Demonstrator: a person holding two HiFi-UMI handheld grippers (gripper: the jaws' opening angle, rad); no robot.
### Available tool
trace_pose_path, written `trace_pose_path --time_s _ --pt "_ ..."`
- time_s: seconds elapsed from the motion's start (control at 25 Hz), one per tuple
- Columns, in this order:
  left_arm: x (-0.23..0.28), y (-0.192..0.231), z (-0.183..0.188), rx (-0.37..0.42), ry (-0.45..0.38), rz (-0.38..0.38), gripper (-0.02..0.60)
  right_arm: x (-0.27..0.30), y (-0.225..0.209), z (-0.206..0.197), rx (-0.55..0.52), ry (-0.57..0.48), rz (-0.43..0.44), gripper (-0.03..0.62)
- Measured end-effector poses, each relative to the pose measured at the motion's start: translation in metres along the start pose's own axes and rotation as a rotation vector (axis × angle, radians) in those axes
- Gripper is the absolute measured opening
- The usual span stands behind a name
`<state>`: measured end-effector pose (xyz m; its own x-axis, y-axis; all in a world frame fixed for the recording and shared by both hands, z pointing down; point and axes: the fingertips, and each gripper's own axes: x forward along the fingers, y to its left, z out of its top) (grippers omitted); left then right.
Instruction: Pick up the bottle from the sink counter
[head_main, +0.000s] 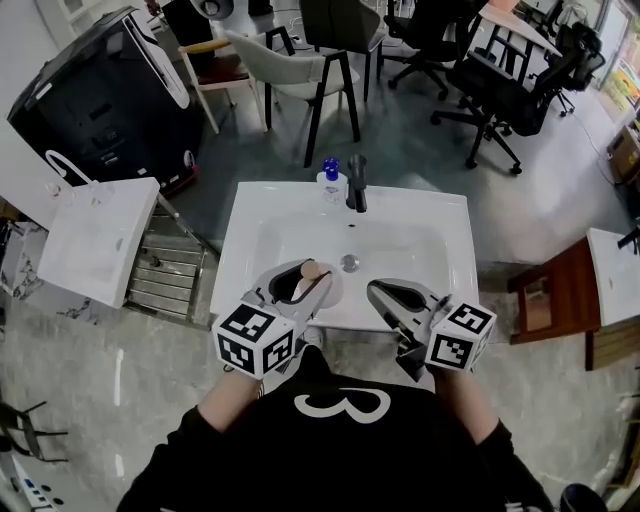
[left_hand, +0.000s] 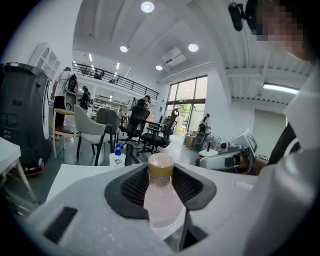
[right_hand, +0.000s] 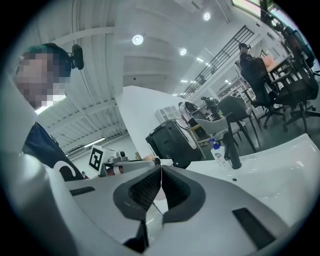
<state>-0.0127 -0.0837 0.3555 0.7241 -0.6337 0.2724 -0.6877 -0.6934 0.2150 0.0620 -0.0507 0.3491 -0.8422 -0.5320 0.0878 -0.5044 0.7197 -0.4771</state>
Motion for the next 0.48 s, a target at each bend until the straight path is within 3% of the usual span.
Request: trace_pose_path --time_s 0.48 --pt "-0.028 -0.035 0.017 0.042 -0.036 -0.015 0.147 -0.013 0.028 0.023 -0.094 -0.054 0.067 0.014"
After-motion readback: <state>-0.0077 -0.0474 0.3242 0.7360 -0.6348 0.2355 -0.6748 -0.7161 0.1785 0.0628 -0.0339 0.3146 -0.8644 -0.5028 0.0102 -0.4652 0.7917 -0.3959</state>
